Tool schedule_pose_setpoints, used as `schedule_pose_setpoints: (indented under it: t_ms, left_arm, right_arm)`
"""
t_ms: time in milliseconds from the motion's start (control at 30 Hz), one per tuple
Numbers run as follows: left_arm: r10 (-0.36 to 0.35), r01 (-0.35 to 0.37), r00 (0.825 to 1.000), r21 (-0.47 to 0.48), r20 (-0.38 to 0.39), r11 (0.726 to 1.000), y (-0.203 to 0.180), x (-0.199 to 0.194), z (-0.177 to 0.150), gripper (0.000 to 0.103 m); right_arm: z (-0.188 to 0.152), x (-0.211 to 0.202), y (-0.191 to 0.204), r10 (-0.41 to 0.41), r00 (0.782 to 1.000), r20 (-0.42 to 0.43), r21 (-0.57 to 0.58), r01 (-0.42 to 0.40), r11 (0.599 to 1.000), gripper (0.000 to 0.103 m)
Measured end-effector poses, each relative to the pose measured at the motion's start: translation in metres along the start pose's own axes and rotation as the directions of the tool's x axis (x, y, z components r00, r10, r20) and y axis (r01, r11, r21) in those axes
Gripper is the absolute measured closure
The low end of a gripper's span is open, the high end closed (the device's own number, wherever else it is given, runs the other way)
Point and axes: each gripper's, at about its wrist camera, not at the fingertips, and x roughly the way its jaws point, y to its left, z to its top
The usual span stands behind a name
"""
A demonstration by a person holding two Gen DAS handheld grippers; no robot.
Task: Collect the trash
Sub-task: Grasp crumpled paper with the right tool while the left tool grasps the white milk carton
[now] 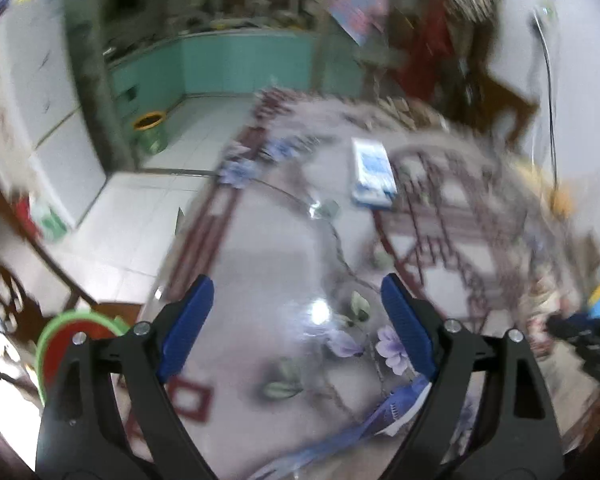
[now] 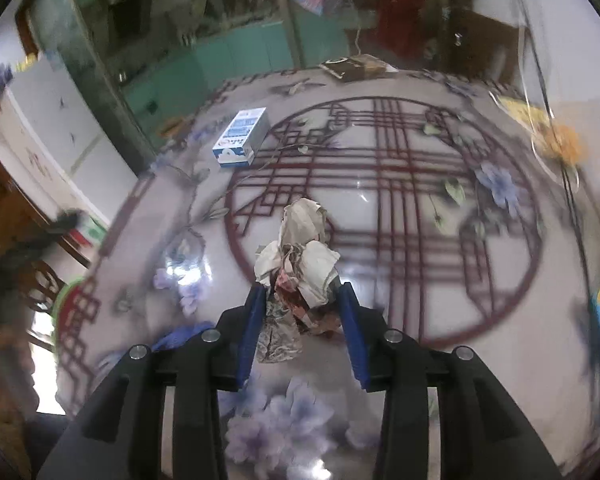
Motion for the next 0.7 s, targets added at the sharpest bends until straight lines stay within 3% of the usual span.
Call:
schedule_pose_setpoints:
  t_ms: [100, 167, 267, 400, 633, 667, 700]
  left_arm:
    - [0.010, -0.011, 1.000, 0.091, 0.011, 0.996, -0.036, 0.031, 0.017, 0.020]
    - [0.047, -0.049, 0.999, 0.124, 0.018, 0.991, -0.053, 0.057, 0.037, 0.020]
    - [0.041, -0.038, 0.999, 0.074, -0.033, 0.997, -0.066, 0.100, 0.074, 0.020]
    - [0.087, -0.085, 0.991, 0.029, -0.101, 0.996, -0.075, 0.154, 0.104, 0.020]
    - [0.084, -0.088, 0.980, -0.011, -0.180, 0.996, -0.083, 0.221, 0.115, 0.020]
    - [0.092, -0.097, 0.977, -0.018, -0.191, 0.995, -0.082, 0.227, 0.114, 0.022]
    - [0.093, -0.099, 0.976, -0.024, -0.195, 0.995, -0.082, 0.228, 0.112, 0.043]
  right_arm:
    - [-0.002, 0.014, -0.004, 0.071, 0.997, -0.039, 0.032, -0.070, 0.997, 0.066]
    - [-0.002, 0.017, 0.002, 0.039, 0.998, -0.040, -0.011, -0.040, 0.999, 0.065]
    - [0.004, 0.015, 0.007, 0.043, 0.999, -0.011, -0.030, -0.044, 0.999, 0.064]
    - [0.010, 0.007, 0.003, 0.062, 0.998, 0.014, -0.019, -0.062, 0.998, 0.063]
    - [0.012, 0.005, -0.005, 0.087, 0.996, 0.010, 0.005, -0.087, 0.996, 0.062]
    - [0.012, 0.006, -0.005, 0.084, 0.996, 0.009, 0.001, -0.084, 0.996, 0.062]
    - [0.012, 0.006, -0.005, 0.079, 0.997, 0.007, -0.001, -0.079, 0.997, 0.062]
